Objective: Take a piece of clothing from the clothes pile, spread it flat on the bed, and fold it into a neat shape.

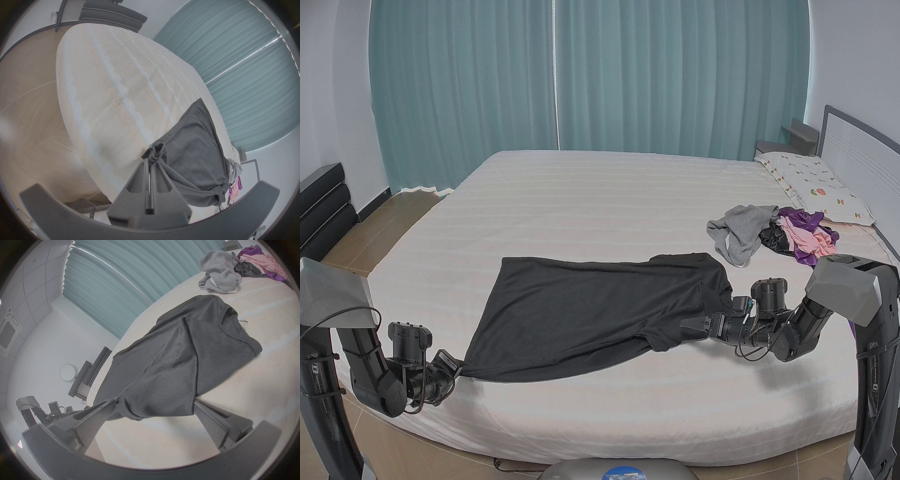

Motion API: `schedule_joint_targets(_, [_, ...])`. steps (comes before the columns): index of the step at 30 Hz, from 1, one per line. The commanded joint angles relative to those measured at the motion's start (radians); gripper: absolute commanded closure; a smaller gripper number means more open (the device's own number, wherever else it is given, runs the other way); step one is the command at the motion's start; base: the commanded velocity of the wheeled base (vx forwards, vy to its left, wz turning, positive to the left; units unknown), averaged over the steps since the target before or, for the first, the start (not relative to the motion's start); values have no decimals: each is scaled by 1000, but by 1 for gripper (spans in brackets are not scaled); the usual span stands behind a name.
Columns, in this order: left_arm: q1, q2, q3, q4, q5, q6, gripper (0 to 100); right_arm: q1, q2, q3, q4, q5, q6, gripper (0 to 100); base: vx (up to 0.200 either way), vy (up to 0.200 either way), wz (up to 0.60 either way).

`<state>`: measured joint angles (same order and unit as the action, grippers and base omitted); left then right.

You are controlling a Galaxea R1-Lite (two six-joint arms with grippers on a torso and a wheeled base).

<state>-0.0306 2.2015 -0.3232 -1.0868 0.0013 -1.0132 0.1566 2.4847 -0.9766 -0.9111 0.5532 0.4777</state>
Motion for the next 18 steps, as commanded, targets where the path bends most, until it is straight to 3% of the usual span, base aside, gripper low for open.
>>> schedule_joint_targets(1, [0, 1, 0, 1, 0, -1, 100, 1, 2, 3, 0, -1, 1, 100, 0, 0, 0])
schedule_joint_targets(18, [3, 1, 0, -1, 0, -2, 100, -28, -56, 81, 15, -13, -4, 100, 0, 0, 0])
